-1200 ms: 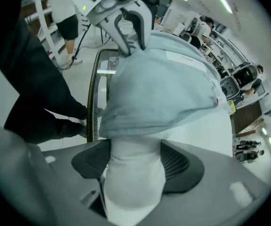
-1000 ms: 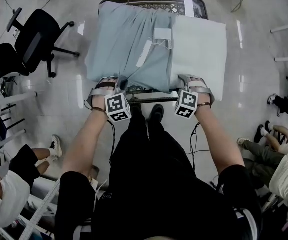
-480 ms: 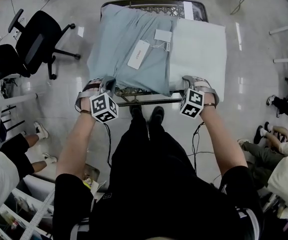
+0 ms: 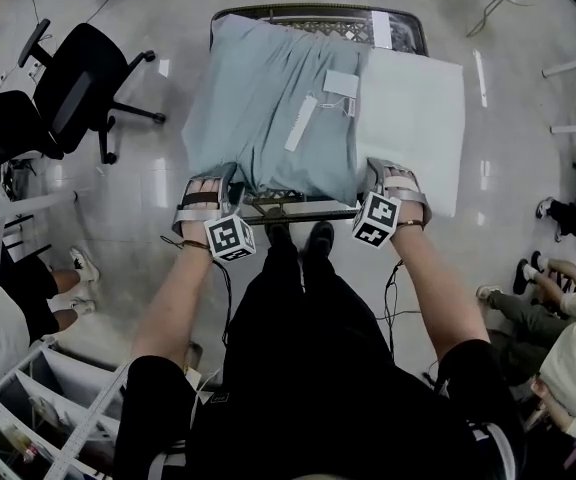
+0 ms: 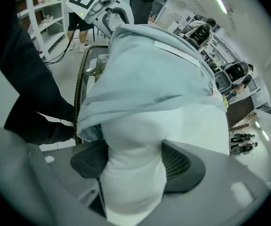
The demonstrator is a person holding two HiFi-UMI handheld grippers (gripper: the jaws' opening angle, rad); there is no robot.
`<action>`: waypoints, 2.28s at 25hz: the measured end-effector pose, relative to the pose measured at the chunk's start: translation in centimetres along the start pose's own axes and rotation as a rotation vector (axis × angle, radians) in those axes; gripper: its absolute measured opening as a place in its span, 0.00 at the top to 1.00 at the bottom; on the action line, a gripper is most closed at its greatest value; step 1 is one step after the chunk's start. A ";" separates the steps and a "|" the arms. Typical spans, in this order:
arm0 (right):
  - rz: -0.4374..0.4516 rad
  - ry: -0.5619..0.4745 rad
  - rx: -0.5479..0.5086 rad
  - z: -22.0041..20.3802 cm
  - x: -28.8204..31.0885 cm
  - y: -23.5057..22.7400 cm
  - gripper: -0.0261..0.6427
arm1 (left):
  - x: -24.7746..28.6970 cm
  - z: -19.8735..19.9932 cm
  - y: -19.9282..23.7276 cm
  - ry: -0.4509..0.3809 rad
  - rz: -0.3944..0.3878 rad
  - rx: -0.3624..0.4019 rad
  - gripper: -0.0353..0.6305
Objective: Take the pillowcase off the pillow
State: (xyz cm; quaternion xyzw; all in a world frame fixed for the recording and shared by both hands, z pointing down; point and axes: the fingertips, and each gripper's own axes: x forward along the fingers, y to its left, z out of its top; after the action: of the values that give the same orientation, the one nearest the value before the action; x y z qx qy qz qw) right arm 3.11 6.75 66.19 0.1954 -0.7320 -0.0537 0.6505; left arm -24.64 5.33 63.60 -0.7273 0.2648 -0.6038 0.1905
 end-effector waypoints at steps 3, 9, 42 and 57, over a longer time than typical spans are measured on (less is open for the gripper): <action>0.054 -0.021 0.072 0.2 -1.3 -1.4 0.56 | 0.0 -0.1 0.7 -0.012 -0.020 0.008 0.68; 0.173 -0.066 0.160 0.9 -6.0 -5.4 0.65 | -2.7 -0.7 3.9 -0.065 -0.133 -0.141 0.89; 0.207 -0.139 0.322 -1.8 -4.4 -24.1 0.49 | 8.6 3.9 26.5 -0.147 -0.280 -0.379 0.80; 0.659 -0.056 0.134 -1.3 7.3 -26.6 0.24 | 18.5 3.7 28.9 -0.042 -0.676 -0.147 0.59</action>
State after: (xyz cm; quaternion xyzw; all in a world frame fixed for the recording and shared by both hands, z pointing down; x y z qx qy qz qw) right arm 9.54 -20.07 64.29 -0.0108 -0.7754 0.2023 0.5981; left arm -23.08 -28.92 60.03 -0.7981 0.0476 -0.5968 -0.0679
